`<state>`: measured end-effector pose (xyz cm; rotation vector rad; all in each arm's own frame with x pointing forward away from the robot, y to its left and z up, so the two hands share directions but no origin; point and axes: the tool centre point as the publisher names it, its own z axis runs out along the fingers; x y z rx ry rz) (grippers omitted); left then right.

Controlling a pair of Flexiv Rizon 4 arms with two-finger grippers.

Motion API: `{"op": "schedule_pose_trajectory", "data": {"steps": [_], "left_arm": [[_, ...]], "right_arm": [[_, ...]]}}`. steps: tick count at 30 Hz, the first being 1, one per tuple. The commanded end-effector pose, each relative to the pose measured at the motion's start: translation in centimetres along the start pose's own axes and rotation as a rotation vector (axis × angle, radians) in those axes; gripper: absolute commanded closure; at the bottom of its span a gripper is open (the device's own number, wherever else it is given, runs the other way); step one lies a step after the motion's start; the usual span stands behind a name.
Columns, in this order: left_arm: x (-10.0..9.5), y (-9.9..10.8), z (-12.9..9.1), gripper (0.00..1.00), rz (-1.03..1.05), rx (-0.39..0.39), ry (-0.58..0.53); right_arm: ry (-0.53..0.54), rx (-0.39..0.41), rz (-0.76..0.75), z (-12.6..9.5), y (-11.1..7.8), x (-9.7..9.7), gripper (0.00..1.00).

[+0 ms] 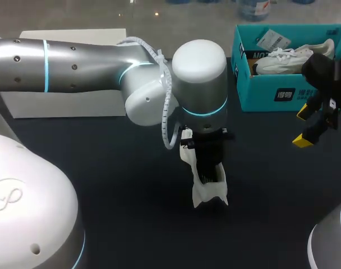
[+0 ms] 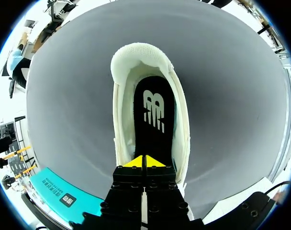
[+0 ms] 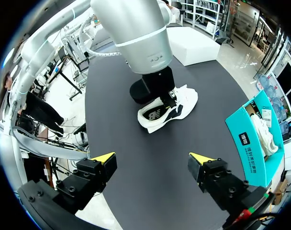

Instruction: Take the shoe out of the shoebox, open the shoe tongue, remove and reinsert the insole, then place the shoe into the shoebox

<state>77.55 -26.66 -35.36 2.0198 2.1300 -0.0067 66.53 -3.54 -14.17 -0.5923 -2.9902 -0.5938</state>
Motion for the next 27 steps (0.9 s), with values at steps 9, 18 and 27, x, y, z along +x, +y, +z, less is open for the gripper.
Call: {"op": "schedule_pose_trajectory", "data": {"steps": [9, 18, 27], "left_arm": [[0.1, 0.9, 0.9, 1.0, -0.014, -0.01, 0.037], [0.6, 1.2, 1.4, 1.0, -0.032, -0.026, 0.056], [1.0, 0.9, 1.8, 0.0, -0.028, -0.015, 0.06]], "right_arm": [[0.003, 0.003, 0.0, 0.1, 0.1, -0.2, 0.0], [0.003, 0.003, 0.0, 0.1, 0.1, -0.2, 0.0], [0.003, 0.003, 0.0, 0.1, 0.1, -0.2, 0.0]]}}
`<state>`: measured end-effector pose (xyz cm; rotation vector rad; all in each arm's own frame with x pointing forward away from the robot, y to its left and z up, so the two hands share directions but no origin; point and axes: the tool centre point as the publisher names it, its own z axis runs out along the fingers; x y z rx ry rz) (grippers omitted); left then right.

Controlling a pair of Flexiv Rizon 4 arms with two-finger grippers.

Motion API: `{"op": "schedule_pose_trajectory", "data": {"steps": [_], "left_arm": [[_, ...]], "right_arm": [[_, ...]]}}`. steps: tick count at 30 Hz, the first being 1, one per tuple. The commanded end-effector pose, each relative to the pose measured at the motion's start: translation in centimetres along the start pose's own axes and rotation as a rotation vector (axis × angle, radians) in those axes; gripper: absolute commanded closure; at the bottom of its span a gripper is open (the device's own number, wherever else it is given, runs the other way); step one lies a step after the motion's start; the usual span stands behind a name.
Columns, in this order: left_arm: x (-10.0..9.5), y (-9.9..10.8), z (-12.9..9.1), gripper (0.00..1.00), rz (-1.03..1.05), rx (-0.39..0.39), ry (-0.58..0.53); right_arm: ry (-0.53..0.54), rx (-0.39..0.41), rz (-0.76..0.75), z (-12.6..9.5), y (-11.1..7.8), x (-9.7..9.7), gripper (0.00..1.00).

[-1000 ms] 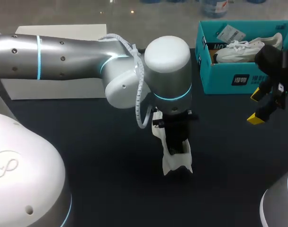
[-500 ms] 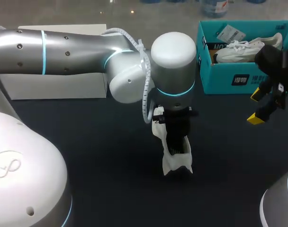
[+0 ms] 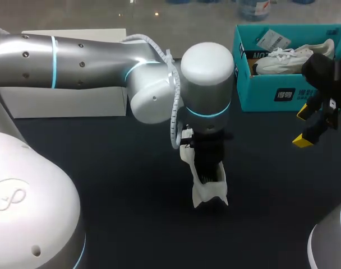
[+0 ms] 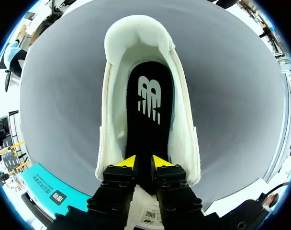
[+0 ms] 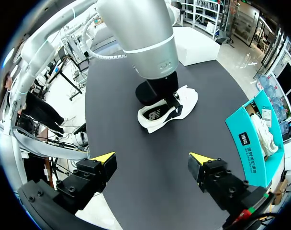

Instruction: Take the shoe out of the shoebox, open the shoe tongue, remove and reinsert the insole, then place the shoe into the shoebox

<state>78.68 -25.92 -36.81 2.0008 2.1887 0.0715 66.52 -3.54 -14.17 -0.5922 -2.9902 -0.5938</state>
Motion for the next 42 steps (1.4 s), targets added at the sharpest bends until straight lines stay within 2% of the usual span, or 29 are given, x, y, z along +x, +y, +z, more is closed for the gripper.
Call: {"op": "schedule_pose_trajectory", "data": {"steps": [1, 26, 42], "left_arm": [[0.1, -0.1, 0.3, 0.0, 0.005, 0.004, 0.002], [0.3, 0.0, -0.5, 0.0, 0.002, -0.027, -0.01], [-0.2, 1.2, -2.7, 0.0, -0.008, -0.064, -0.022]], "right_arm": [[0.002, 0.003, 0.0, 0.1, 0.1, -0.2, 0.0], [0.002, 0.003, 0.0, 0.1, 0.1, -0.2, 0.0], [0.002, 0.003, 0.0, 0.1, 0.1, -0.2, 0.0]]}}
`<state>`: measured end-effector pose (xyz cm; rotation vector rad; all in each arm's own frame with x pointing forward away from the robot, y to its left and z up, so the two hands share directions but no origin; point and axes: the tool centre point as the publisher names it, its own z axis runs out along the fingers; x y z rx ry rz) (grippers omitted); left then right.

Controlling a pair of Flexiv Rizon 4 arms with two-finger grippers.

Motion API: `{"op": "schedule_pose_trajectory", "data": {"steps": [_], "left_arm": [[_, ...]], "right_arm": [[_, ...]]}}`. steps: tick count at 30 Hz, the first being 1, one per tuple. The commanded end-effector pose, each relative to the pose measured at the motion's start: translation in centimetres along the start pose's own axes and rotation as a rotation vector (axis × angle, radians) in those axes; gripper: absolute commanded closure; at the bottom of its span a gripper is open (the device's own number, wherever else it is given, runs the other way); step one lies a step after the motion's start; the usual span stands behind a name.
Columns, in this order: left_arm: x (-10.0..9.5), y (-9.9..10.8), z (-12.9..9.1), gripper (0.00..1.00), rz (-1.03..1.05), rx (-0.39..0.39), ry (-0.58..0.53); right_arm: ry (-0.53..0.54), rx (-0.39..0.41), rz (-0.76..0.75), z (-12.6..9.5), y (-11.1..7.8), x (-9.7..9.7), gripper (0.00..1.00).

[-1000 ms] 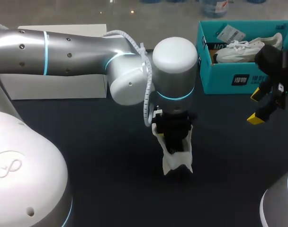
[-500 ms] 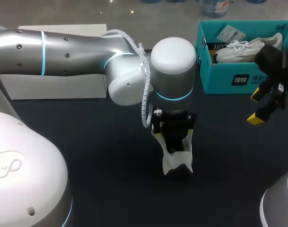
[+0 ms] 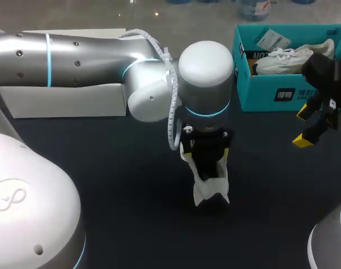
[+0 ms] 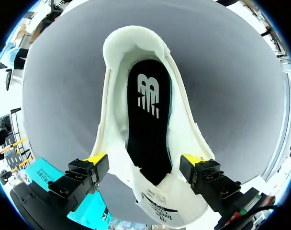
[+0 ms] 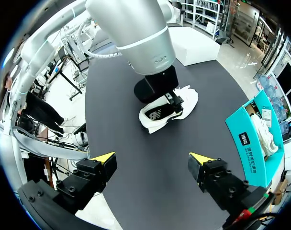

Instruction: Take the shoe out of the shoebox, open the shoe tongue, remove and reinsert the insole, then place the shoe into the shoebox

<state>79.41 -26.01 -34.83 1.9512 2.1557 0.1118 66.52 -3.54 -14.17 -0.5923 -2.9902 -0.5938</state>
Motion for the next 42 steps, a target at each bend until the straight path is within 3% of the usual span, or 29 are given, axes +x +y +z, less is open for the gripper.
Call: {"op": "schedule_pose_trajectory", "data": {"steps": [1, 16, 29, 37, 38, 40, 42], "left_arm": [[0.1, 0.4, -1.1, 0.0, 0.0, -0.005, 0.0], [-0.8, 2.1, -4.8, 0.0, -0.009, -0.047, -0.045], [-0.5, 5.8, -10.6, 0.0, -0.07, -0.113, -0.137], [0.2, 7.7, -11.1, 0.0, -0.089, -0.129, -0.128], [0.3, 7.9, -10.9, 0.46, -0.09, -0.127, -0.124], [0.4, 8.0, -10.6, 1.0, -0.088, -0.117, -0.114], [0.5, 8.0, -10.0, 1.0, -0.084, -0.109, -0.103]], "right_arm": [[0.002, 0.003, 0.0, 0.1, 0.1, -0.2, 0.0], [0.002, 0.003, 0.0, 0.1, 0.1, -0.2, 0.0], [0.002, 0.003, 0.0, 0.1, 0.1, -0.2, 0.0], [0.002, 0.003, 0.0, 0.1, 0.1, -0.2, 0.0], [0.002, 0.003, 0.0, 0.1, 0.1, -0.2, 0.0], [0.002, 0.003, 0.0, 0.1, 0.1, -0.2, 0.0], [0.002, 0.003, 0.0, 0.1, 0.1, -0.2, 0.0]]}}
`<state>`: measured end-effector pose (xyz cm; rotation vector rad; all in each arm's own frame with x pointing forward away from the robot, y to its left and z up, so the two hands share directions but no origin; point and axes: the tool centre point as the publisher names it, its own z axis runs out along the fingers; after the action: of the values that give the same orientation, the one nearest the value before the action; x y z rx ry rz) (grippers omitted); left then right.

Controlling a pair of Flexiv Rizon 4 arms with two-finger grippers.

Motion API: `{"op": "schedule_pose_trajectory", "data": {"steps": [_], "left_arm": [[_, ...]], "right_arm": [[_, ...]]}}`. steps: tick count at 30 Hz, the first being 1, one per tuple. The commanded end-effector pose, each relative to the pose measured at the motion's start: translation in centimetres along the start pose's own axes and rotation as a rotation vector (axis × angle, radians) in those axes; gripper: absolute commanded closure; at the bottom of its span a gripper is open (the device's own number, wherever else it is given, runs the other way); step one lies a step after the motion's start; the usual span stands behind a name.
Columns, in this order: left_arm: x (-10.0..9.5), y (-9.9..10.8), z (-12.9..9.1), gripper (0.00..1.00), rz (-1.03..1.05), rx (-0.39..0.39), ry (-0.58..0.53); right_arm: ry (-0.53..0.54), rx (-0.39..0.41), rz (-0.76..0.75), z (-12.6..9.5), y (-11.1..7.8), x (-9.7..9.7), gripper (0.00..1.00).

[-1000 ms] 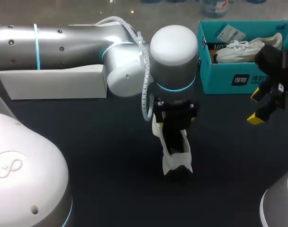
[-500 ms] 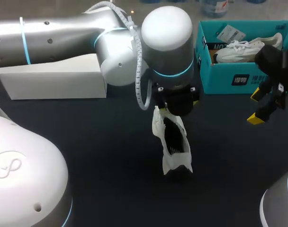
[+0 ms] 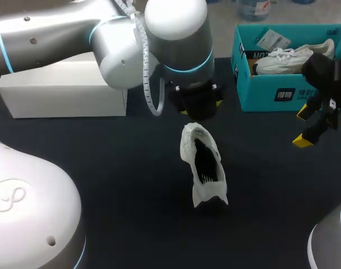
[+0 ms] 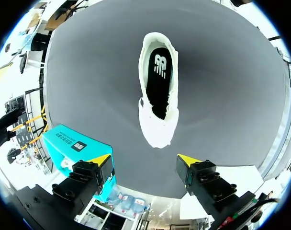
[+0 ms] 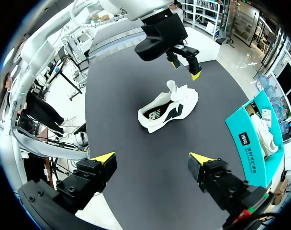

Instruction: Take the shoe out of the shoebox, open the shoe tongue, remove and reinsert the insole, then place the shoe into the shoebox

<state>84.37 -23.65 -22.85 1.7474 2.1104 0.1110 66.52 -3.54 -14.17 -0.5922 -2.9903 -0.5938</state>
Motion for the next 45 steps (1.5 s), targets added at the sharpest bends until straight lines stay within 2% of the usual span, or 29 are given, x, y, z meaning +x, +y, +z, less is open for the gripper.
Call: {"op": "schedule_pose_trajectory", "data": {"steps": [1, 7, 12, 35, 40, 45], "left_arm": [[0.2, 0.3, 1.1, 1.0, 0.008, 0.013, 0.015], [0.7, 0.3, 2.5, 1.0, -0.006, 0.041, 0.03], [1.2, -0.1, 3.3, 1.0, -0.006, 0.033, 0.049], [4.3, -5.4, 7.5, 1.0, 0.048, 0.11, 0.117], [4.4, -6.0, 8.5, 1.0, 0.057, 0.12, 0.13], [4.2, -5.9, 8.6, 1.0, 0.061, 0.122, 0.131]], "right_arm": [[0.003, 0.003, 0.0, 0.1, 0.1, -0.2, 0.0], [0.003, 0.003, 0.0, 0.1, 0.1, -0.2, 0.0], [0.003, 0.003, 0.0, 0.1, 0.1, -0.2, 0.0], [0.003, 0.003, 0.0, 0.1, 0.1, -0.2, 0.0], [0.003, 0.003, 0.0, 0.1, 0.1, -0.2, 0.0], [0.003, 0.003, 0.0, 0.1, 0.1, -0.2, 0.0]]}}
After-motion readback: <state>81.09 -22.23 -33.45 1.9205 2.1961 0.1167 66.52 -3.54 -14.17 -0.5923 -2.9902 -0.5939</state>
